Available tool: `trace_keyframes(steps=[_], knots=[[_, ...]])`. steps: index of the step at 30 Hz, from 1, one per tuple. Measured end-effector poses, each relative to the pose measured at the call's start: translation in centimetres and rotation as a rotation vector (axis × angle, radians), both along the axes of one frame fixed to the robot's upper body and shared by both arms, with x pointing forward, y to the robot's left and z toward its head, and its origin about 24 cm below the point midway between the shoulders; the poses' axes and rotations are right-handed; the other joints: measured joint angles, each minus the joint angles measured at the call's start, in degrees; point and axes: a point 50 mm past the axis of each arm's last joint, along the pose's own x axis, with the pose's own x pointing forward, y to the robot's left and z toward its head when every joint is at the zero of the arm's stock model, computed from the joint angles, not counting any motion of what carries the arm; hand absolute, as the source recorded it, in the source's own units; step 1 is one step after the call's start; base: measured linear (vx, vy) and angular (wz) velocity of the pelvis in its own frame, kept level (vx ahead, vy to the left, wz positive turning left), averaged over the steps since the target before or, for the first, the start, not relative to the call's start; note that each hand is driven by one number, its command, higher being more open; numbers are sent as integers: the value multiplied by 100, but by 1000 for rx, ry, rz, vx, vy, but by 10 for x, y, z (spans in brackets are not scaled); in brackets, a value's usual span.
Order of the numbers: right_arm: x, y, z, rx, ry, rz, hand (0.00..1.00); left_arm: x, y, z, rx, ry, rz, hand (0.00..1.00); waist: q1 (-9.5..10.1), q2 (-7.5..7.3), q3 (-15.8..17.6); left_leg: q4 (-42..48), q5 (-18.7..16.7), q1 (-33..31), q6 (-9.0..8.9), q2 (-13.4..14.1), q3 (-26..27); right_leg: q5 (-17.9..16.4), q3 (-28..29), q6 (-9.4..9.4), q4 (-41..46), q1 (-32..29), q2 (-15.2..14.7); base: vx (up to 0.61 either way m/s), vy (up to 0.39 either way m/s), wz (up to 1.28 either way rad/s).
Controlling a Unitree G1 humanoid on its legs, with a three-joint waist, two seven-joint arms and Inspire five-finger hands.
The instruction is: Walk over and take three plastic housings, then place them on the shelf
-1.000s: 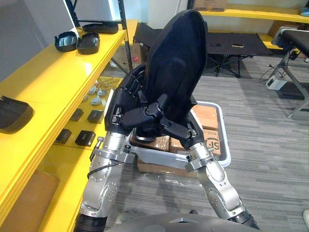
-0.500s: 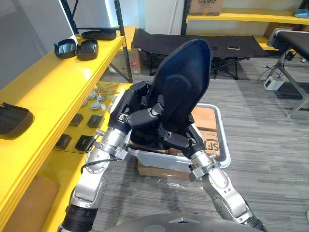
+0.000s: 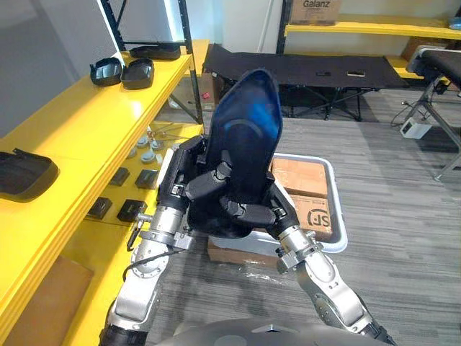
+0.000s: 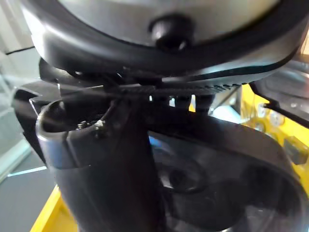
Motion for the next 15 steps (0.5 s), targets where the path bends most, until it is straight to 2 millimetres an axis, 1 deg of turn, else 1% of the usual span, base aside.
trace_keyframes(steps=[2,4,5,6,8,10,11,13,14,15], knots=[[3,2,3,14,-9,-13,100,-4,0,-6,6,17,70,0,15,-1,0,0,0,-4,0,0,-10,0,-10,0,0,4,0,-3,7,2],[8,5,7,26,-25,-36,100,-8,3,-10,37,19,183,0,18,-1,1,3,0,-5,0,-1,-35,0,-54,0,0,27,0,-5,16,5],[9,5,7,19,-26,-43,100,-8,3,-11,50,12,213,0,22,-3,2,5,0,-5,0,-1,-48,-1,-66,0,0,42,0,0,14,10],[10,6,6,17,-25,-49,100,-8,7,-13,88,5,287,0,21,-2,2,8,0,-4,0,-2,-68,-2,-94,-2,1,89,1,1,16,10],[10,7,7,26,-34,-61,100,-7,19,-20,111,25,405,0,20,0,4,8,3,-5,-2,-2,-72,-5,-114,-5,1,89,4,-8,19,6],[11,9,9,43,-34,-81,100,-8,37,-27,96,56,566,0,24,-19,16,8,3,-5,-3,-2,-77,-8,-127,-8,1,90,4,-11,10,2],[11,10,9,48,-32,-91,100,-10,46,-27,81,55,651,0,39,-40,29,6,3,-5,-2,-2,-84,-13,-138,-14,1,89,4,-24,20,3],[11,9,9,48,-30,-95,100,-12,55,-27,65,45,743,0,57,-61,42,3,3,-5,-3,-2,-89,-17,-146,-17,1,91,4,0,0,0],[11,9,8,48,-27,-100,100,-15,62,-26,52,37,817,0,99,-71,48,2,3,-5,-3,-2,-92,-19,-150,-20,1,92,4,0,0,0],[11,9,8,48,-25,-102,100,-16,65,-26,46,34,844,0,116,-74,49,2,3,-5,-3,-2,-93,-19,-152,-21,1,92,4,0,0,0]])
